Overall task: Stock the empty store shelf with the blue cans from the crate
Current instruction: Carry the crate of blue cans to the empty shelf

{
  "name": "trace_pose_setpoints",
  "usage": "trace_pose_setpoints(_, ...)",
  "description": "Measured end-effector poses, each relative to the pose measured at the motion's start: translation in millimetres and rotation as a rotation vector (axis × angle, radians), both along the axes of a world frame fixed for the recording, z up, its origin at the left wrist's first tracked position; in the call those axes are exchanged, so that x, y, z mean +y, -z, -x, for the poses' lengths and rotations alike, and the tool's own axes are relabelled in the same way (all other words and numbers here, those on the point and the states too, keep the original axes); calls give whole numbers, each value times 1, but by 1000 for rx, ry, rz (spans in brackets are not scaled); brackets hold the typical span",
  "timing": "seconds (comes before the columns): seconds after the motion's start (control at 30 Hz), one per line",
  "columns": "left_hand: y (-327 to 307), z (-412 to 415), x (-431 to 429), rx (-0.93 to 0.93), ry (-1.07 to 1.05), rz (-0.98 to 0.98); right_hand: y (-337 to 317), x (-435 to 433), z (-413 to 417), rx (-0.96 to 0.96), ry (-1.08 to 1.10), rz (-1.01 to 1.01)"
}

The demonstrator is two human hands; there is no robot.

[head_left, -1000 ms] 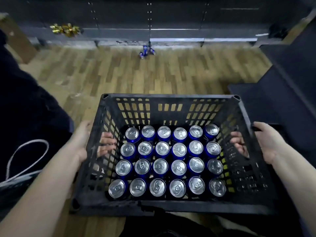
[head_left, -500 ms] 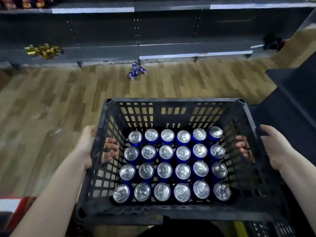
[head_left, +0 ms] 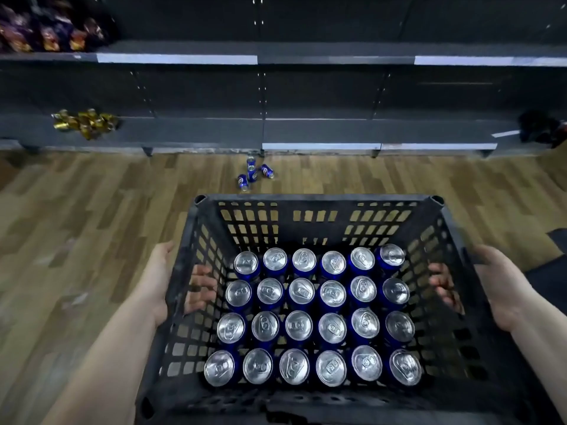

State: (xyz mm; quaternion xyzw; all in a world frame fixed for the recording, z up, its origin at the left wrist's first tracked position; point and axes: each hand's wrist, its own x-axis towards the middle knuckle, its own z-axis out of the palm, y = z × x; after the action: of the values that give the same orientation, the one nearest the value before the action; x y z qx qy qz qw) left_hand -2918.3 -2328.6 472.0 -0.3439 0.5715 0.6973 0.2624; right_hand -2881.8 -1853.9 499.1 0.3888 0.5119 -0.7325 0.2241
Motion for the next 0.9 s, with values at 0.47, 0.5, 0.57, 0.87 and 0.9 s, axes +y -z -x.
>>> trace_pose_setpoints(0.47,-2,396,46,15,112,75,13,45,351,10,122,60)
trace_pose_setpoints(0.5,-2,423,51,16,124,85,13,50,375,4,129,63)
trace_pose_setpoints(0.57,0,475,63,21,134,100,17,62,423,6,136,61)
trace_pose_setpoints(0.87,41,680,132,16,93,122,50,132,640,-30,107,65)
trace_pose_setpoints(0.9,47,700,138,2,84,127,54,139,663,-34,104,54)
